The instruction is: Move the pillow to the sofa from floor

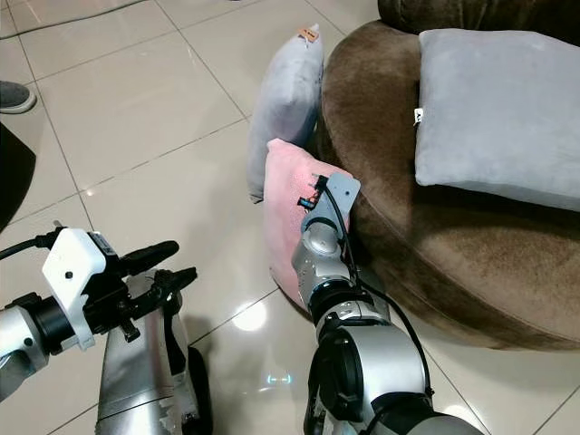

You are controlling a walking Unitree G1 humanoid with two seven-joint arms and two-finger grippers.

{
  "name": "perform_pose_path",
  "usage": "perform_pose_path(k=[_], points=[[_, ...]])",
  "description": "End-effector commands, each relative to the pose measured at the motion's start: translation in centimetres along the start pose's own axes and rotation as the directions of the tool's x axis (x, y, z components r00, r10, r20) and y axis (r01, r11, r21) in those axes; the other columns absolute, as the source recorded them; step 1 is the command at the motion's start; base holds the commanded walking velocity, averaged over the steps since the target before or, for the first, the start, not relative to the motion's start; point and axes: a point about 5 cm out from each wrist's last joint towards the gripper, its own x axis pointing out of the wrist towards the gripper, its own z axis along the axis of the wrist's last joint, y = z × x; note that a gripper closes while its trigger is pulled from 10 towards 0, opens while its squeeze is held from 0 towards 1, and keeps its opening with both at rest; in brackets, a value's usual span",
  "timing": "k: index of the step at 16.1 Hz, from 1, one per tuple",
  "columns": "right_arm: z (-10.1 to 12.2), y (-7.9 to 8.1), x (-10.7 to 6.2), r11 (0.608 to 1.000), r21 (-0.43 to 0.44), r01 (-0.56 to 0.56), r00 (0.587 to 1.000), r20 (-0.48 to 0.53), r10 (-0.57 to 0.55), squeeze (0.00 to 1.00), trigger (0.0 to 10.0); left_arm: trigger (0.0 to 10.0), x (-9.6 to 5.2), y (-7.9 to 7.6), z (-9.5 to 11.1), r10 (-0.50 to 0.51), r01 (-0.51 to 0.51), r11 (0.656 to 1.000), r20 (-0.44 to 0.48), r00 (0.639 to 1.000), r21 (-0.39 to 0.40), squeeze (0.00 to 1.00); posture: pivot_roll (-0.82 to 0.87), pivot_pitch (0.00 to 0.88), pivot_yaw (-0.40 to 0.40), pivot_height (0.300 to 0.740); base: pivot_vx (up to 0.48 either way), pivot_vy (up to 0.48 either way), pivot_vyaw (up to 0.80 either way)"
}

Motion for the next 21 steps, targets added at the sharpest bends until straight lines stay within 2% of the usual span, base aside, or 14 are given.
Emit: perform_pose_path(k=[1, 4, 8, 9, 11, 14, 16, 18, 20, 21], points=[[-0.3, 0.6, -0.2, 1.000, 0.019, -0.018, 1.000, -0.023, 0.018, 0.00, 0.0, 10.0, -0.2, -0.5, 0.1, -0.013, 0.013, 1.000, -0.004, 1.000, 0.005, 0.00, 0.07, 0.261, 0.010, 0.436, 0.000, 0.000, 0.00], [-0.3, 0.7, -0.2, 0.998, 0.027, -0.048, 0.999, -0.019, 0.049, 0.00, 0.0, 10.0, -0.2, -0.6, 0.0, -0.010, 0.010, 1.000, -0.004, 1.000, 0.001, 0.00, 0.07, 0.252, 0.003, 0.436, 0.000, 0.000, 0.00], [-0.6, 1.7, -0.7, 0.977, 0.067, -0.201, 0.980, 0.008, 0.201, 0.00, 0.0, 10.0, -0.3, -0.8, -0.5, 0.019, -0.019, 1.000, -0.007, 1.000, -0.010, 0.00, 0.07, 0.204, -0.018, 0.436, 0.000, 0.000, 0.00], [-1.2, 1.9, -1.1, 0.953, 0.075, -0.294, 0.956, 0.018, 0.293, 0.00, 0.0, 10.0, -0.2, -0.8, -0.7, 0.042, -0.042, 0.999, 0.002, 0.999, -0.014, 0.00, 0.07, 0.171, -0.032, 0.436, 0.000, 0.000, 0.00], [-2.5, 0.9, -1.8, 0.911, 0.026, -0.413, 0.911, 0.025, 0.412, 0.00, 0.0, 10.0, 0.1, -0.8, -0.9, 0.077, -0.077, 0.997, 0.019, 0.997, -0.024, 0.00, 0.06, 0.139, -0.043, 0.436, 0.000, 0.000, 0.00], [-3.3, -0.4, -2.3, 0.869, -0.030, -0.495, 0.868, 0.019, 0.495, 0.00, 0.0, 10.0, 0.8, -0.8, -1.6, 0.089, -0.088, 0.996, 0.023, 0.996, -0.035, 0.00, 0.04, 0.096, -0.042, 0.436, 0.000, 0.000, 0.00], [-2.8, -0.8, -2.8, 0.833, -0.036, -0.552, 0.832, 0.053, 0.553, 0.00, 0.0, 10.0, 1.5, -0.7, -2.1, 0.097, -0.096, 0.995, 0.029, 0.995, -0.037, 0.00, 0.02, 0.041, -0.034, 0.436, 0.000, 0.000, 0.00], [-1.2, -1.0, -4.2, 0.797, -0.015, -0.603, 0.790, 0.122, 0.600, 0.00, 0.0, 10.0, 1.9, -0.3, -2.2, 0.137, -0.136, 0.990, 0.041, 0.990, -0.031, 0.00, 0.01, 0.011, -0.032, 0.436, 0.000, 0.000, 0.00], [1.8, -0.8, -6.6, 0.763, 0.032, -0.646, 0.745, 0.244, 0.621, 0.00, 0.0, 10.0, 2.0, 0.9, -2.5, 0.208, -0.206, 0.978, 0.046, 0.977, -0.035, 0.00, 0.01, 0.000, -0.027, 0.436, 0.000, 0.000, 0.00], [2.4, -0.9, -7.3, 0.753, 0.047, -0.656, 0.737, 0.252, 0.627, 0.00, 10.0, 10.0, 1.9, 1.0, -2.3, 0.222, -0.220, 0.975, 0.051, 0.974, -0.037, 0.00, 0.01, 0.000, -0.027, 0.436, 0.000, 0.000, 0.00]])
